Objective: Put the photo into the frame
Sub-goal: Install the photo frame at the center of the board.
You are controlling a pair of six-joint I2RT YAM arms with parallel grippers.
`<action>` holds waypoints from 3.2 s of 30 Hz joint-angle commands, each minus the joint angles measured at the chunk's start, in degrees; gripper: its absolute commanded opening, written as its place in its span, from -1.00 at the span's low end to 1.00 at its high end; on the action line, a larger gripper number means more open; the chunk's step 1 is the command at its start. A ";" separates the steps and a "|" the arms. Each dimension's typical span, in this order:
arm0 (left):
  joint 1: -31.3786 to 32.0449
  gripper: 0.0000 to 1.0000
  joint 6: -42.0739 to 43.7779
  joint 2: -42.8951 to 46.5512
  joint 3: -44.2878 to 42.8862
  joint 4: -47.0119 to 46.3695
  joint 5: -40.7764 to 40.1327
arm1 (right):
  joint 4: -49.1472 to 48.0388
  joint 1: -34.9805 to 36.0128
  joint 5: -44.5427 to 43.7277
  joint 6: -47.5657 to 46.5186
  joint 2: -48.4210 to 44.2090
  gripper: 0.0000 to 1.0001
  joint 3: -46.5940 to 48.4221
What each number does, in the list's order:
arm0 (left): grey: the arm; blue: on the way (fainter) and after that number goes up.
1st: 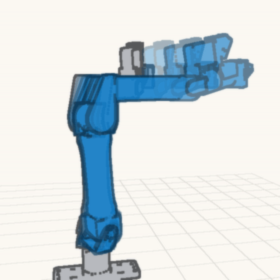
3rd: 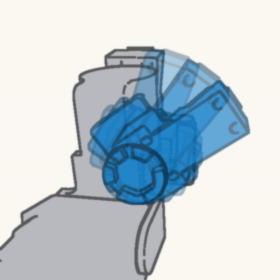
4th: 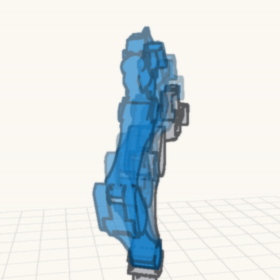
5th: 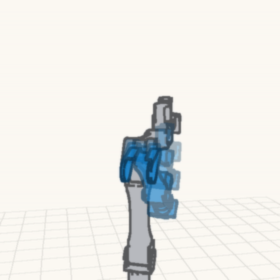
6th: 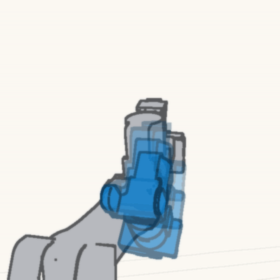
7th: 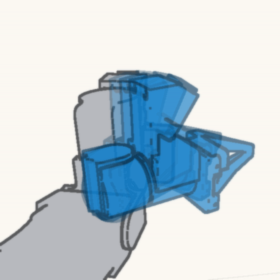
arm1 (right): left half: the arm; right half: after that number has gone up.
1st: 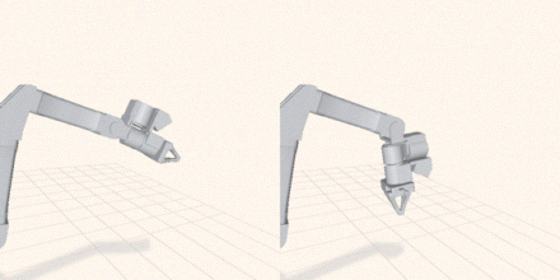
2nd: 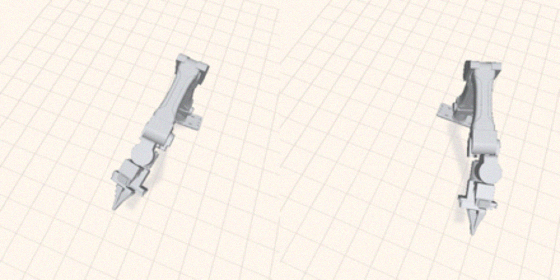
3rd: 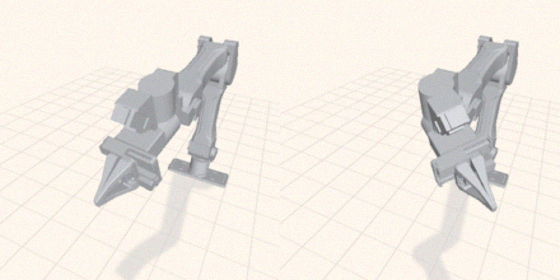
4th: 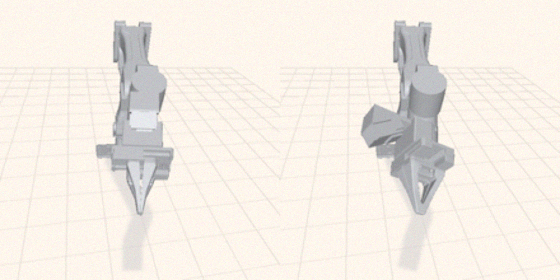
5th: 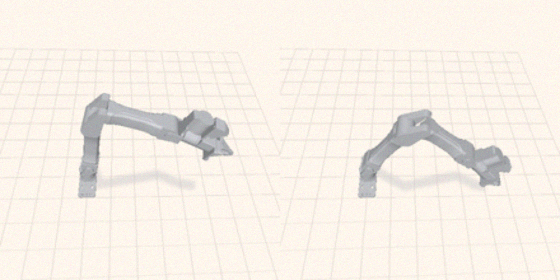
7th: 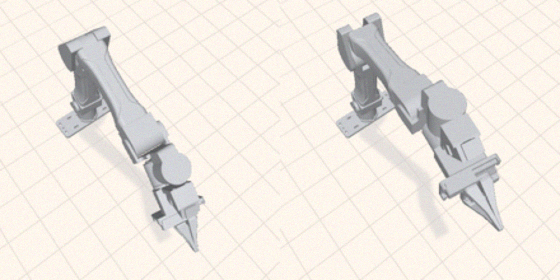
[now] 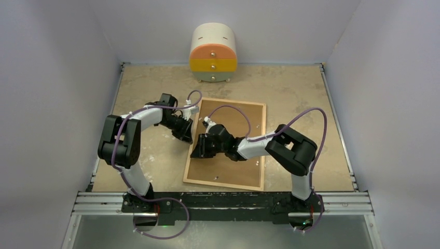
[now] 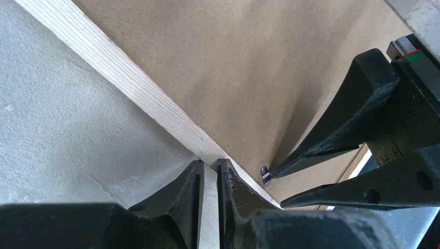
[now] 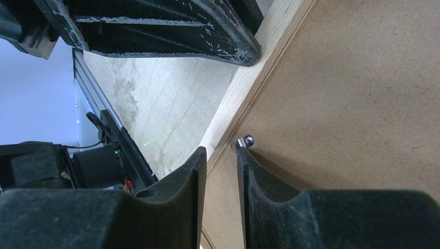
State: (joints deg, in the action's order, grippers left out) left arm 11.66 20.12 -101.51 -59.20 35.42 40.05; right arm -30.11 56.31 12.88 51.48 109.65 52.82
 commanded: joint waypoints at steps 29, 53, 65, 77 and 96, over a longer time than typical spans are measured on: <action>0.38 -0.72 2.89 0.49 -0.57 -0.04 -1.79 | -3.19 4.23 -8.95 9.33 -3.34 -0.29 -5.34; 0.38 -0.77 2.75 -0.03 -0.13 -0.44 -0.39 | 2.55 5.05 -18.02 7.20 -0.87 -0.44 -0.11; 0.47 -0.82 2.82 -0.18 -0.13 -0.37 -0.24 | 3.71 5.08 -20.26 5.57 0.11 -0.47 1.85; 0.47 -0.85 2.72 -0.70 -0.38 -0.05 0.15 | 2.66 5.03 -21.29 6.05 0.72 -0.50 1.30; 0.62 -0.91 2.35 -1.67 -0.57 -0.11 2.27 | -6.97 4.86 -24.57 7.70 1.73 -0.67 -0.89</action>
State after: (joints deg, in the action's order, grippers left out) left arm 11.57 20.78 -101.49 -59.90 35.20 40.29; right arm -32.88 61.91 -6.02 58.89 110.52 52.73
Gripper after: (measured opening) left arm 0.065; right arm 0.168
